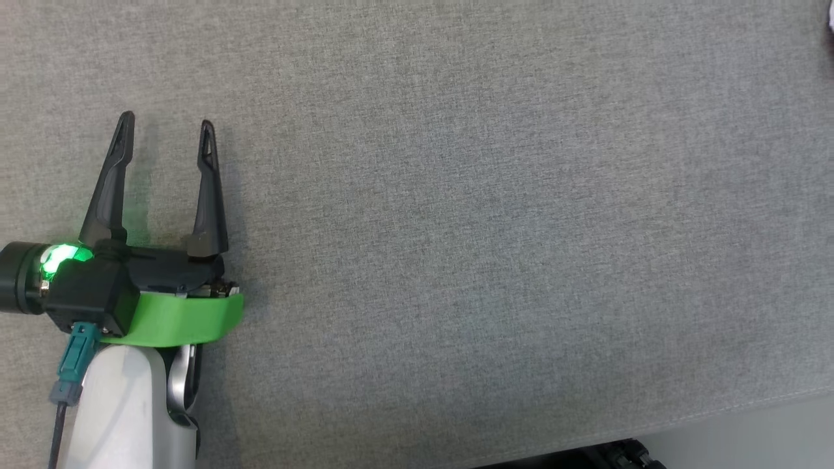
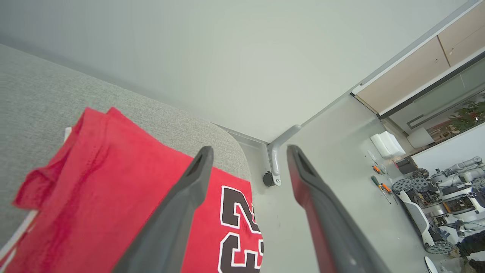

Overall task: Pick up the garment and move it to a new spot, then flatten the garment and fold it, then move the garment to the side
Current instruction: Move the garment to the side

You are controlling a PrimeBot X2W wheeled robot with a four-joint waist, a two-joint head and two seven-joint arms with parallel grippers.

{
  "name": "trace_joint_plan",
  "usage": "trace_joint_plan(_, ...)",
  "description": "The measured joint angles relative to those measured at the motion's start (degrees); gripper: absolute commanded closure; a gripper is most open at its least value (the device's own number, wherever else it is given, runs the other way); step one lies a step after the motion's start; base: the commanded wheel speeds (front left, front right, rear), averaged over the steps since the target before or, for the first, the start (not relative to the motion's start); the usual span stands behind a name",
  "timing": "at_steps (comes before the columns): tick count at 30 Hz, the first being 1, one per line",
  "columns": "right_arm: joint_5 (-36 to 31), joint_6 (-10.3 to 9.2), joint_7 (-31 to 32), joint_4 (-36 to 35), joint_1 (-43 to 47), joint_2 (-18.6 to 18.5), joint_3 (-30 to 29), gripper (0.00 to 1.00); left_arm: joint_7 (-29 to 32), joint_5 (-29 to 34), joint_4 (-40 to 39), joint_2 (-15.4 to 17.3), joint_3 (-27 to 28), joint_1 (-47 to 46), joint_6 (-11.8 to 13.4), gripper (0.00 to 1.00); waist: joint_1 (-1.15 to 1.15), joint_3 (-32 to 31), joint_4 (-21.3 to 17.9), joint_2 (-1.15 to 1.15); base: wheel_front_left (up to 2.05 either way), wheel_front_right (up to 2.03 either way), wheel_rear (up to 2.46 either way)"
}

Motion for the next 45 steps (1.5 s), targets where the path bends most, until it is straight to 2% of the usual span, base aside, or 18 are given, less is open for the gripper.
trace_joint_plan(9, 1.1, -0.01, -2.5, -2.0, 2.7, 6.4, -1.1, 0.0, 0.1, -1.8, 3.0, -1.2, 1.3, 3.3, 0.3, 0.0, -0.01, -6.0, 0.4, 0.0, 0.0, 0.0, 0.0)
trace_joint_plan(14, 1.3, 0.0, -2.8, -7.5, 7.6, 10.4, -3.4, 0.0, 0.1, -3.1, 3.9, -1.6, 2.6, 5.9, 0.6, 0.0, -0.01, -10.2, 0.9, 0.0, 0.0, 0.0, 0.0)
trace_joint_plan(29, -3.5, -0.01, -2.8, -25.8, 34.7, 24.5, -16.0, 0.0, 0.1, -4.3, 6.9, -2.6, 4.7, 13.8, 0.5, 0.0, -0.01, -23.2, 3.2, 0.0, 0.0, 0.0, 0.0)
trace_joint_plan(41, -5.5, -0.01, -2.8, -36.3, 55.3, 34.4, -20.2, 0.0, 0.1, -4.3, 9.4, -2.7, 5.0, 16.5, -0.1, 0.0, -0.01, -31.0, 4.8, 0.0, 0.0, 0.0, 0.0)
trace_joint_plan(45, -6.7, -0.01, -2.8, -39.0, 60.7, 36.6, -20.8, 0.0, 0.1, -4.3, 10.3, -2.8, 4.9, 17.1, -0.5, 0.0, -0.01, -32.9, 5.2, 0.0, 0.0, 0.0, 0.0)
